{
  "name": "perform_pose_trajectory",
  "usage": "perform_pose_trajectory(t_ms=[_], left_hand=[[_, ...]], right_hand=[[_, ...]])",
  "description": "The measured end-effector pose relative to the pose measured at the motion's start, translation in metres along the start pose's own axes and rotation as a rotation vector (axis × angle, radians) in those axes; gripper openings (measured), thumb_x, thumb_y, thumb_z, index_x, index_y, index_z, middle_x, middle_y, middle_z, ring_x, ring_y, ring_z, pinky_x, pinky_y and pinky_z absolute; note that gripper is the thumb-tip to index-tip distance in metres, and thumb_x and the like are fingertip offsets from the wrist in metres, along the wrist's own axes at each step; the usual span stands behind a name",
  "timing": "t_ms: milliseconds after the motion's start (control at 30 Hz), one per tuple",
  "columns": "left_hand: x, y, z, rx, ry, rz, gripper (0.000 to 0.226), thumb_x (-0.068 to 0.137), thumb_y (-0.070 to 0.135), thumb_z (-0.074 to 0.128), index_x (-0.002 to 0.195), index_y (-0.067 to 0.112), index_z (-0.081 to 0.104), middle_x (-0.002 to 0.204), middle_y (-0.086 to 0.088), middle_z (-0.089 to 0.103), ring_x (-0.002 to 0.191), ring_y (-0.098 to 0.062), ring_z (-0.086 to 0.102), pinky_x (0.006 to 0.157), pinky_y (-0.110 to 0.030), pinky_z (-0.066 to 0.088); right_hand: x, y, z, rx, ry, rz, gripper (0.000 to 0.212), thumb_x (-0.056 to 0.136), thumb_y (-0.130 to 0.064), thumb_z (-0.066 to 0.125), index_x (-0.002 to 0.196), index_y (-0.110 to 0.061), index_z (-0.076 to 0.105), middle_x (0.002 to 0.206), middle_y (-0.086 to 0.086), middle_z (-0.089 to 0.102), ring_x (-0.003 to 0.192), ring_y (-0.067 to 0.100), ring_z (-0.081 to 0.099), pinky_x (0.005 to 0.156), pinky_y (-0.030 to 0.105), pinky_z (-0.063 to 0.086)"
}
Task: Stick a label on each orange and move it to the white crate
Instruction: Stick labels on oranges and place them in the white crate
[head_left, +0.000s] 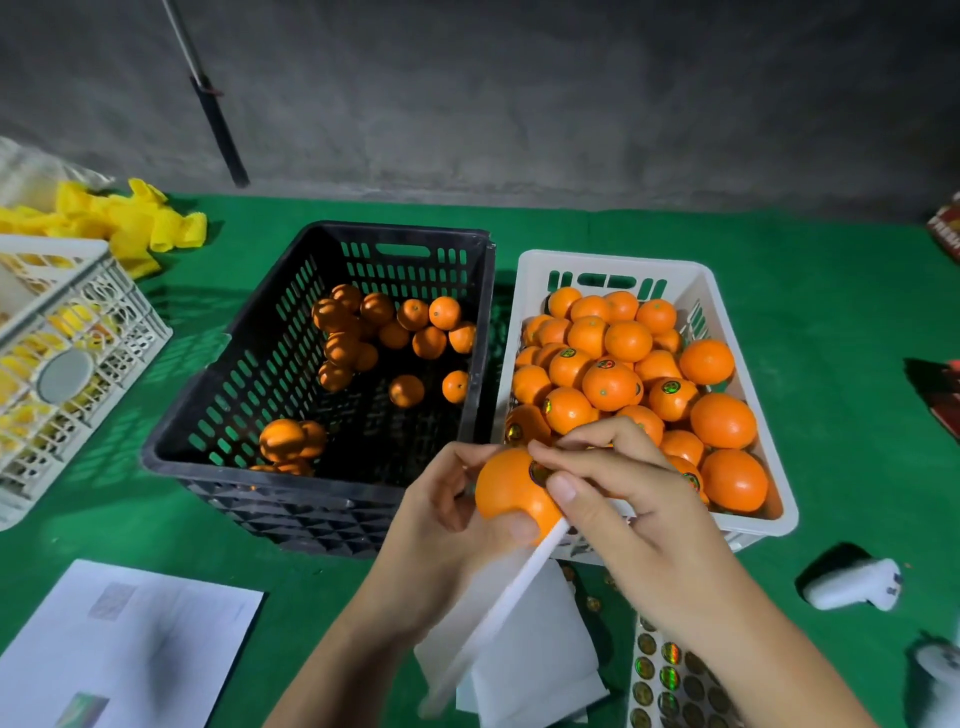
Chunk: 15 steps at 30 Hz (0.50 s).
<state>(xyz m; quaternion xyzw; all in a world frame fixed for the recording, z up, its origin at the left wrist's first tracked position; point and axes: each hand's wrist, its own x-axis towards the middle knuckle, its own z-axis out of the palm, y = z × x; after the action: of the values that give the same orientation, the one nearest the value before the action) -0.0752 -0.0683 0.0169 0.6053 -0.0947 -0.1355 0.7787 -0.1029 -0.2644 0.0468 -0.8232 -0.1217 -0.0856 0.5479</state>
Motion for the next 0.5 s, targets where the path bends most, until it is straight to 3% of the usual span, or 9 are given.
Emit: perform_pose_trajectory(t_ms=[67,167,367,500], left_hand=[[-0.003,-0.001,0.003,-0.010,-0.028,0.002,0.065,0.069,0.041,0.098,0.121,0.018,0.068,0.125,-0.010,0.071,0.112,-0.024,0.070,0.089,-0.031,0.057],[-0.005,0.000,0.005,0.009,-0.038,0.053,0.063,0.070,0.035,0.097,0.124,0.021,0.067,0.126,-0.008,0.072,0.113,-0.023,0.072,0.087,-0.029,0.059],[-0.006,-0.002,0.006,0.169,-0.032,0.134,0.075,0.064,0.044,0.099,0.130,0.031,0.065,0.134,-0.005,0.069,0.127,-0.029,0.065,0.094,-0.033,0.057],[-0.003,-0.004,0.010,0.242,0.007,0.208,0.080,0.060,0.046,0.100,0.130,0.035,0.064,0.134,0.002,0.068,0.129,-0.023,0.063,0.097,-0.026,0.054]], right_hand=[[0.000,-0.002,0.002,0.184,-0.018,0.148,0.037,0.092,-0.053,0.066,0.128,-0.048,0.070,0.117,-0.013,0.065,0.117,0.010,0.064,0.097,0.022,0.052],[-0.005,-0.004,0.007,0.381,-0.130,0.325,0.041,0.091,-0.056,0.064,0.130,-0.050,0.068,0.133,-0.015,0.068,0.129,0.010,0.063,0.111,0.046,0.050],[-0.010,-0.001,-0.008,0.309,-0.125,0.317,0.046,0.088,-0.064,0.065,0.132,-0.052,0.067,0.133,-0.019,0.058,0.130,0.003,0.058,0.111,0.041,0.051],[-0.014,0.001,-0.013,0.393,-0.142,0.295,0.054,0.088,-0.066,0.068,0.138,-0.046,0.064,0.138,-0.007,0.066,0.130,0.014,0.062,0.110,0.044,0.052]])
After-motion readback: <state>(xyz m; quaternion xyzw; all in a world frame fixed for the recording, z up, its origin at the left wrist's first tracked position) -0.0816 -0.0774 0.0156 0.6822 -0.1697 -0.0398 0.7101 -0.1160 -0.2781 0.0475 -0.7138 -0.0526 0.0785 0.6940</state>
